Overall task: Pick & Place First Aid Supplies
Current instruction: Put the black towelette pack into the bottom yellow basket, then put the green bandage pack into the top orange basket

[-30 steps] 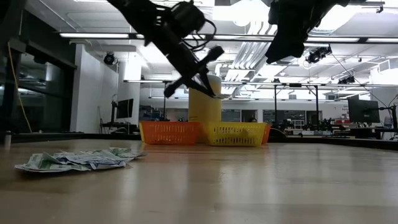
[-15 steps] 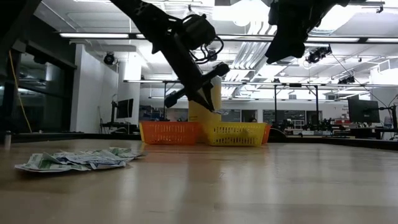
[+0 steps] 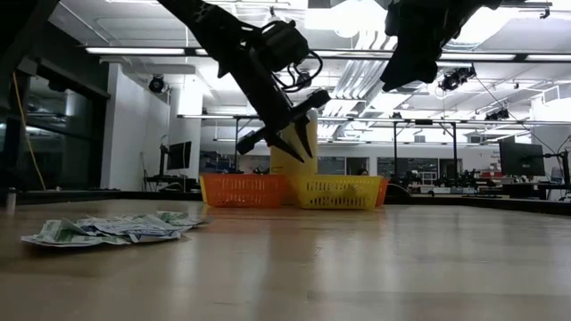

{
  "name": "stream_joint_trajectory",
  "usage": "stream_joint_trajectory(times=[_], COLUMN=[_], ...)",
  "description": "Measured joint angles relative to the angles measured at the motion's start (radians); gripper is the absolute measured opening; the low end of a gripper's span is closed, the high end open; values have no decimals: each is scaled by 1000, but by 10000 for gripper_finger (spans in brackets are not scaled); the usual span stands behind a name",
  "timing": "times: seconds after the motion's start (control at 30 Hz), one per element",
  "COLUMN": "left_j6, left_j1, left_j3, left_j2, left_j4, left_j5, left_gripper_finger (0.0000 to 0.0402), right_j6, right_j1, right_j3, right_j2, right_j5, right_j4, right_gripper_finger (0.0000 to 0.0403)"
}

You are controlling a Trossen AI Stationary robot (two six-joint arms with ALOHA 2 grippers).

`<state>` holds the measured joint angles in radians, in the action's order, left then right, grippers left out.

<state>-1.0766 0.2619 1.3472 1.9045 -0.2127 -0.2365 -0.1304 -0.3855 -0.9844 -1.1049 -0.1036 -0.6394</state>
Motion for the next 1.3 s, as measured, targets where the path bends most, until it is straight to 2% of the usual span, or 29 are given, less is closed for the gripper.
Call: stream_joint_trajectory(times=[0.17,0.3,0.5,0.63,0.7,1.03,1.3], left_j6=[31,100,214,233,217,-25,-107], left_j1=[0,-3,-74,-151,-190,-367,-478], left_j3=[-1,-3,-3,-3,-22,-239,-369], left_j2=[-3,-38,-104,-131,-141,-238,-269], left_j4=[-3,-37,-254,-433,-469,-378,-270], left_j5=[39,86,100,96,100,142,183], left_gripper_finger=[108,116,117,117,117,117,117], right_j6=[0,-1,0,-1,0,0,0], right_j1=[0,0,0,0,0,0,0], right_j3=[0,0,0,0,0,0,0], right_j2=[0,0,0,0,0,0,0], right_j5=[0,-1,-4,-7,-7,-16,-22], right_j4=[0,-3,-14,-16,-15,-15,-15], right_gripper_finger=[158,158,158,158,158,158,158])
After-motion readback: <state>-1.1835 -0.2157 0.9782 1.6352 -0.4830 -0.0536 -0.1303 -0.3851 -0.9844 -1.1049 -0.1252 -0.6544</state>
